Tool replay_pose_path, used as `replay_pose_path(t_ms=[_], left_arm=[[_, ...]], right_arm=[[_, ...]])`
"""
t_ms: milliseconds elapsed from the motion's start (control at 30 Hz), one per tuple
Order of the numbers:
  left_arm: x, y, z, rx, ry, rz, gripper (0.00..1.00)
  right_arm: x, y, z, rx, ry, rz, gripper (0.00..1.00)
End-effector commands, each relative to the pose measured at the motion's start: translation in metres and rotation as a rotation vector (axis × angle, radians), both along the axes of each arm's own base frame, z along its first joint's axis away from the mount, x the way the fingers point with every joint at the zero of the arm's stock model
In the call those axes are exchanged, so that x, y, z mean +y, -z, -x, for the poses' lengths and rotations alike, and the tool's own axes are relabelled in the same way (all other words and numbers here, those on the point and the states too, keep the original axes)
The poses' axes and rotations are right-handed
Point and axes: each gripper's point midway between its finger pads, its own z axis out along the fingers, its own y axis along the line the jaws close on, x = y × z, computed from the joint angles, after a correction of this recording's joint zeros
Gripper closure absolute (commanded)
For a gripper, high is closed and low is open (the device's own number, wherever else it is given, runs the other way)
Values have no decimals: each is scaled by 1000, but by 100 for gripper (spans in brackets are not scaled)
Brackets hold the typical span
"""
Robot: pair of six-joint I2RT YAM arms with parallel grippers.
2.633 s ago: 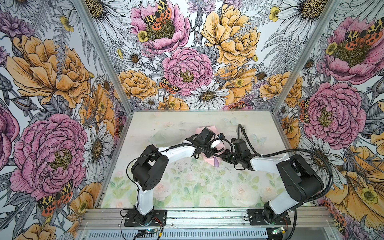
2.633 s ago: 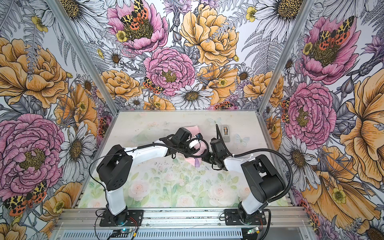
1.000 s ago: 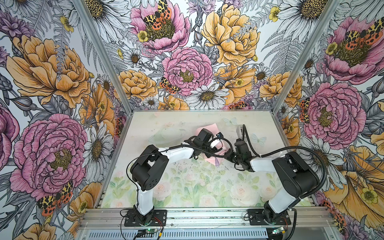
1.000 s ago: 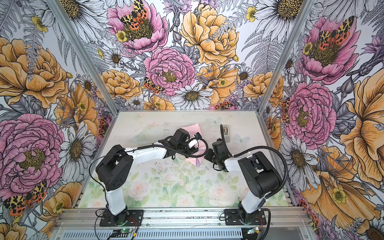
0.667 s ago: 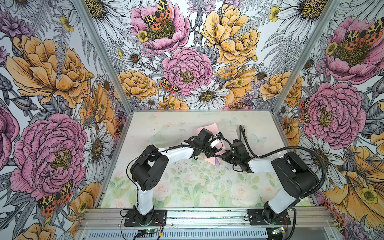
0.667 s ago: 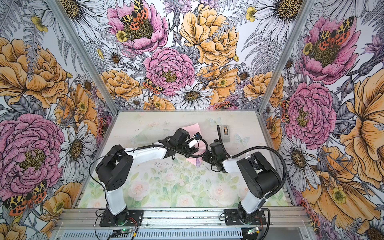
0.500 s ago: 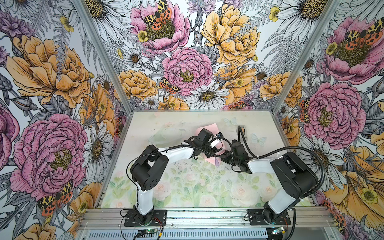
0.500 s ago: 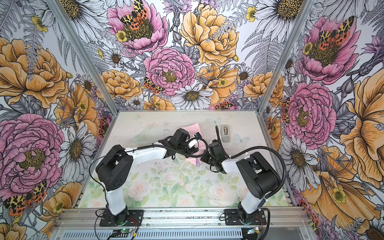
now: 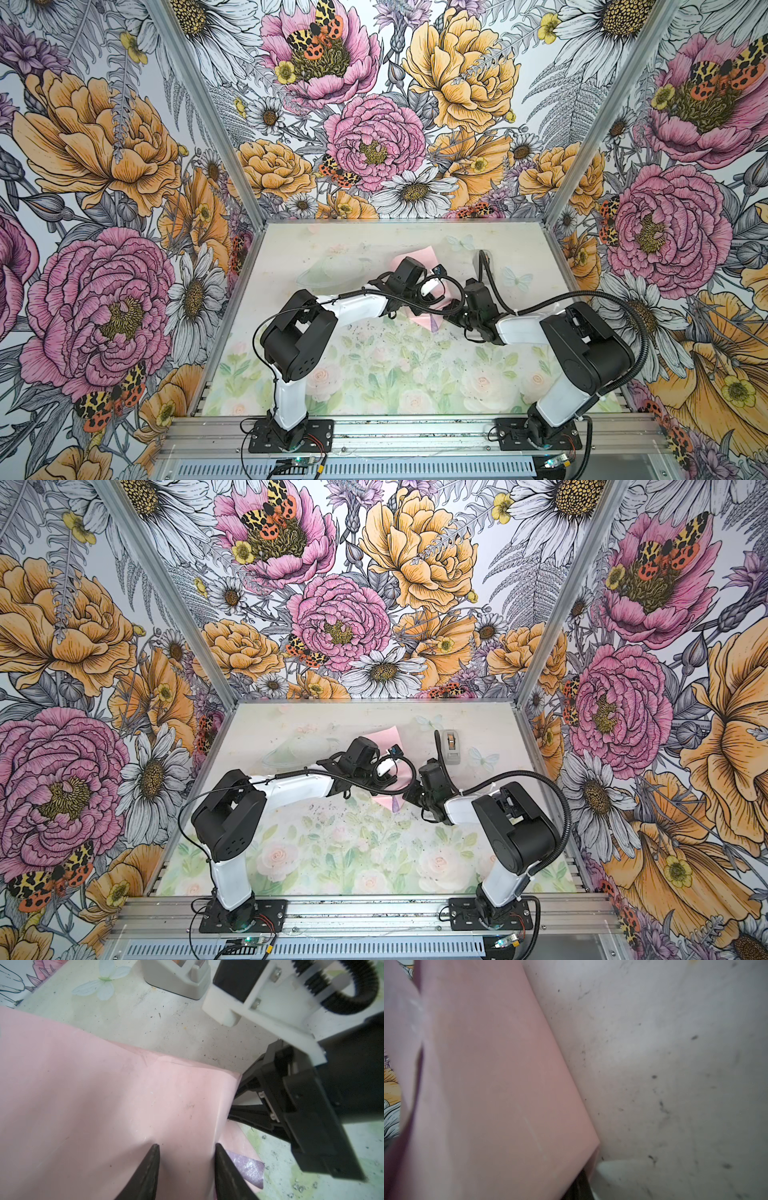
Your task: Wrap the gift box in paper
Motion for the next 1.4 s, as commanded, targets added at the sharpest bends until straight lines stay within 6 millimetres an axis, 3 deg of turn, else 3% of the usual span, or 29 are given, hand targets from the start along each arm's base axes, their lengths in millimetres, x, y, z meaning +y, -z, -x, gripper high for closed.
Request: replay_pose_path(t_ms=[0,267,633,1033,1200,1367], left_arm=[[10,18,12,81,-4,-25,57],[9,20,13,86,-3,-23,57],[11,19,15,86,-6,-23,57],[9,20,16,88,-3,-18,58],[8,19,17,89,0,-17,58],[9,18,17,85,-5,-15,58]], right_arm=[[0,-2,-3,4,13,2,95],[29,-8,0,-19,-34,-33,95],[-9,2,-8,20,53,-6,96],[26,-5,1,1,-14,-39,96],[23,-1,2,12,-10,-24,96],[-2,0,-3,21,52,-15,96]])
